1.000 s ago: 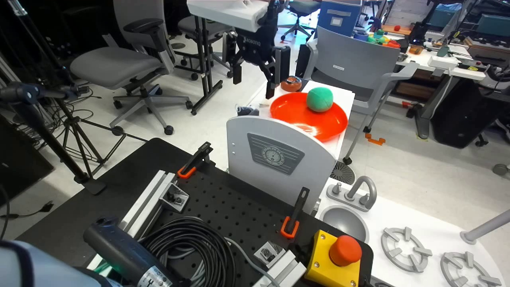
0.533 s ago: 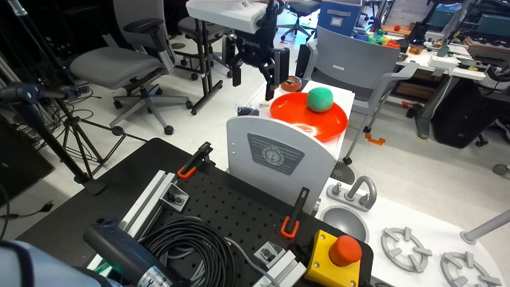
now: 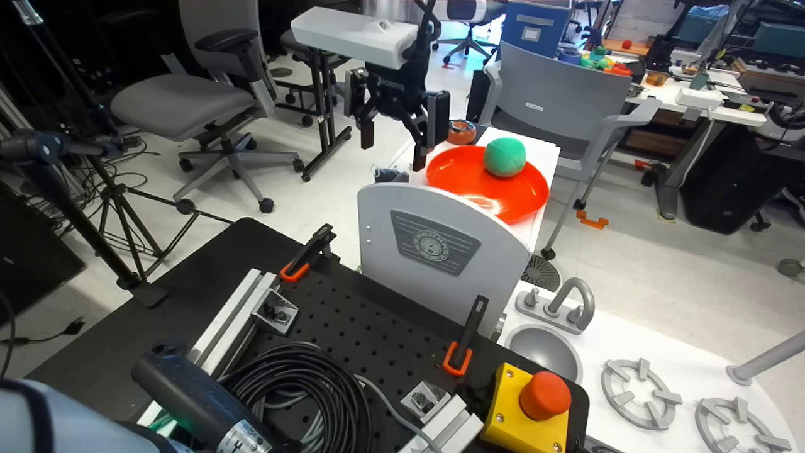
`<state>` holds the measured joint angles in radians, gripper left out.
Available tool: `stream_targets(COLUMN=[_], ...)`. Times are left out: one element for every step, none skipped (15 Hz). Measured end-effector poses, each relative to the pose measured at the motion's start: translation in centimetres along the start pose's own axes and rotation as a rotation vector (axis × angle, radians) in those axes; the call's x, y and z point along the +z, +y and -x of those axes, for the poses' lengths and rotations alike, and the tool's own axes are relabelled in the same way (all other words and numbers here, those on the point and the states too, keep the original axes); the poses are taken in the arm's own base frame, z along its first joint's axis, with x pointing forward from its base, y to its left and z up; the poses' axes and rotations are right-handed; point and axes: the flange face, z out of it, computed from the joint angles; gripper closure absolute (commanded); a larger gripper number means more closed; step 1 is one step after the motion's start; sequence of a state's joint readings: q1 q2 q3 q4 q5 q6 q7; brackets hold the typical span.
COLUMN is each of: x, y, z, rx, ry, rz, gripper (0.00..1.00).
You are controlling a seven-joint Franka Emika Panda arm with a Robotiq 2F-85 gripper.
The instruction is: Pick up the grey bear and put it on the red plate
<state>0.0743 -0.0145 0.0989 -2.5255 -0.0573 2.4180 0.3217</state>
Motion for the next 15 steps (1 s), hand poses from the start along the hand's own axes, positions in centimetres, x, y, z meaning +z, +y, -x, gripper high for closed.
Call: stream_targets(x=[0.11,0.19,0.26,0.35,0.44,0.51,0.57,0.61,0.64,0.65,0.66,0.66,0.68,0.69,0.7], y=[-0.01,-0.02,-0.02,-0.02,0.0,0.02,0.05,0.07,0.09,0.09,0.1,0.1,0.11,0.12,0.13], z=[0.02,0.03,0.05,0.09,0.15,0.23,0.31,0.38,0.42,0.44,0.46,0.48,0.51,0.53,0.55], rx=[-0.003,-0.006,-0.009,-0.013,-0.016,-0.018,-0.019,-0.02,-0.022,-0.023,-0.024,-0.024,-0.025,-0.025,-0.025], ry=[-0.003,-0.006,-0.008,-0.013,-0.019,-0.027,-0.036,-0.044,-0.049,-0.052,-0.054,-0.057,-0.061,-0.064,-0.066], rz=[0.001,0.001,0.002,0.003,0.005,0.008,0.011,0.013,0.015,0.016,0.017,0.017,0.019,0.02,0.02], gripper=[0.0,0.0,0.0,0.0,0.0,0.0,0.0,0.0,0.0,0.0,0.0,0.0,0.0,0.0,0.0])
